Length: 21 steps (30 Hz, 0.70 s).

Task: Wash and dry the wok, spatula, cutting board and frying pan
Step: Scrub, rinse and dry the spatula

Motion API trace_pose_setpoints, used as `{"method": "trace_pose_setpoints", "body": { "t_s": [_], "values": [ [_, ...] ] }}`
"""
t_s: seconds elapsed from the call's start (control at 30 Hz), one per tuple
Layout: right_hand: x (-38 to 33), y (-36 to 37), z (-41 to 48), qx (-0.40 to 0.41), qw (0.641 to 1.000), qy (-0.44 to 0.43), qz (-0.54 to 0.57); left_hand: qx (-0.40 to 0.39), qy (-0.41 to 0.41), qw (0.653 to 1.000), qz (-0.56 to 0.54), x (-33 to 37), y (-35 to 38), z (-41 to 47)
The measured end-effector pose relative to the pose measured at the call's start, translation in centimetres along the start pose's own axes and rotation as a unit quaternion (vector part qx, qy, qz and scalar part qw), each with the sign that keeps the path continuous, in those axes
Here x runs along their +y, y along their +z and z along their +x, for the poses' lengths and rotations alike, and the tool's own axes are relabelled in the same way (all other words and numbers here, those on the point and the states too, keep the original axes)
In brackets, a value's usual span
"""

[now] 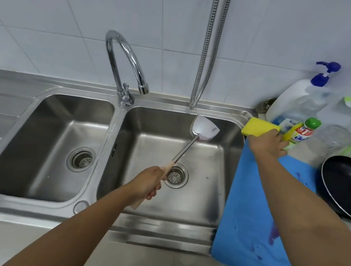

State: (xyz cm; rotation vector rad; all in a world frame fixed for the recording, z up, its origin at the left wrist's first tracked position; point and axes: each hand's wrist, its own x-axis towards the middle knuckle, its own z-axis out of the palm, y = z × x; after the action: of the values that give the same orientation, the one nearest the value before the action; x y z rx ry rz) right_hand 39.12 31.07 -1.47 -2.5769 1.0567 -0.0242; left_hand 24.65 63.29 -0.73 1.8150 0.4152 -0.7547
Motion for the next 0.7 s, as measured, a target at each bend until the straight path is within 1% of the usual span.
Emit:
{"method": "trace_pose_setpoints", "body": {
  "t_s": [0.1, 0.23, 0.33, 0.4, 0.47, 0.6, 0.7],
  "values": [
    [0.3, 0.1, 0.9, 0.002, 1.000, -0.026, -0.004, 0.004, 0.005, 1.000, 0.001, -0.4, 0.0, -0.2],
    [-0.2, 0.0, 2.2, -0.049, 0.998, -0.023, -0.040, 0.002, 0.024, 0.999, 0.032, -0.3, -0.3, -1.0],
    [-0.8, -0.4, 3.3, -0.068, 0.996, -0.015, -0.062, -0.004, 0.038, 0.998, 0.055, -0.4, -0.8, -1.4],
    [-1.0, -0.4, 3.8, -0.066, 0.994, -0.022, -0.082, -0.004, 0.040, 0.997, 0.069, -0.3, -1.2, -1.6],
    [-1.1, -0.2, 4.1, -0.044, 0.994, -0.043, -0.093, 0.002, 0.037, 0.996, 0.080, -0.4, -1.6, -1.9],
    [-1.4, -0.1, 4.0, 0.011, 0.993, -0.109, -0.042, 0.010, 0.038, 0.996, 0.085, -0.4, -3.0, -2.7],
    [-3.1, 0.3, 1.7, 0.036, 0.978, -0.197, 0.049, 0.013, 0.040, 0.993, 0.111, -0.2, -4.4, -3.4]
  ]
}}
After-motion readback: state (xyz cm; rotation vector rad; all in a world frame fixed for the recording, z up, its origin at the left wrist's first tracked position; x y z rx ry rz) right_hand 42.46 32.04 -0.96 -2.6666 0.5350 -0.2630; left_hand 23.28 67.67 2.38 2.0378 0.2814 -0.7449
